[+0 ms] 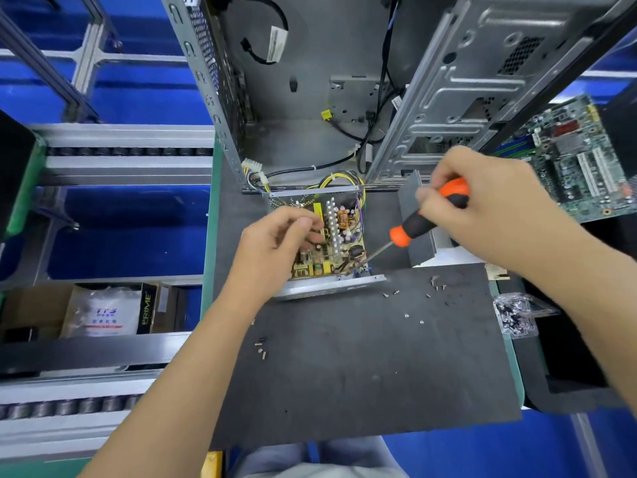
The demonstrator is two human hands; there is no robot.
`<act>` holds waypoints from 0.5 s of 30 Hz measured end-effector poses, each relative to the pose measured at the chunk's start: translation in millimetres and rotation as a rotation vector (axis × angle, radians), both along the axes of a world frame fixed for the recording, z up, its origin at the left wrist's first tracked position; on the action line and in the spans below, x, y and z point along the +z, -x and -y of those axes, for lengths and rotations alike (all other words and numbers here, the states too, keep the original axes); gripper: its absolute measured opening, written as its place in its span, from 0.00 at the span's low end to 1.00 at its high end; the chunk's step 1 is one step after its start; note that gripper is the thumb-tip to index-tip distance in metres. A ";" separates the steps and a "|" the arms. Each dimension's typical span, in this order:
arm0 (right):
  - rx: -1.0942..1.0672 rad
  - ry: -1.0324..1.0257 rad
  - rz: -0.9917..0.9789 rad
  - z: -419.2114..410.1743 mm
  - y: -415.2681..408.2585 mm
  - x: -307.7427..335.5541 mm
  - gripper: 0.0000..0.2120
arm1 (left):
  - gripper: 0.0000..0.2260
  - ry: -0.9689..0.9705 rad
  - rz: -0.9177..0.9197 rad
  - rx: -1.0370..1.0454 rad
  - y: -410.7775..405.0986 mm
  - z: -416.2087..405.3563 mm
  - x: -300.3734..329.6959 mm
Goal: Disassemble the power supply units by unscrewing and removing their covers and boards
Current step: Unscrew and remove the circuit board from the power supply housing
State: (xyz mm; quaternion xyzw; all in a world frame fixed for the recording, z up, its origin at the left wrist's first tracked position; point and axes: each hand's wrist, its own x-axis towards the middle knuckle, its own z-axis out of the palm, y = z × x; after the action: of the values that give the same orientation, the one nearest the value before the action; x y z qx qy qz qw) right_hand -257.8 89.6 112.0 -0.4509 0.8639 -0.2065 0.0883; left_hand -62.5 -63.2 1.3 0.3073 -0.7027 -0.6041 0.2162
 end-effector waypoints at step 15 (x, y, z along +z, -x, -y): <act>-0.669 0.175 0.279 -95.7 -37.1 -75.9 0.15 | 0.04 0.149 0.162 0.279 -10.2 12.6 -19.6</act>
State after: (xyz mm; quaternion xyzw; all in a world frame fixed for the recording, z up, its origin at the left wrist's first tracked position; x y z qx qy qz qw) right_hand -220.7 185.2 36.2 -0.1170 0.9221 -0.3567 0.0941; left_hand -52.3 -75.8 -18.4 0.4326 -0.7112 -0.4878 0.2628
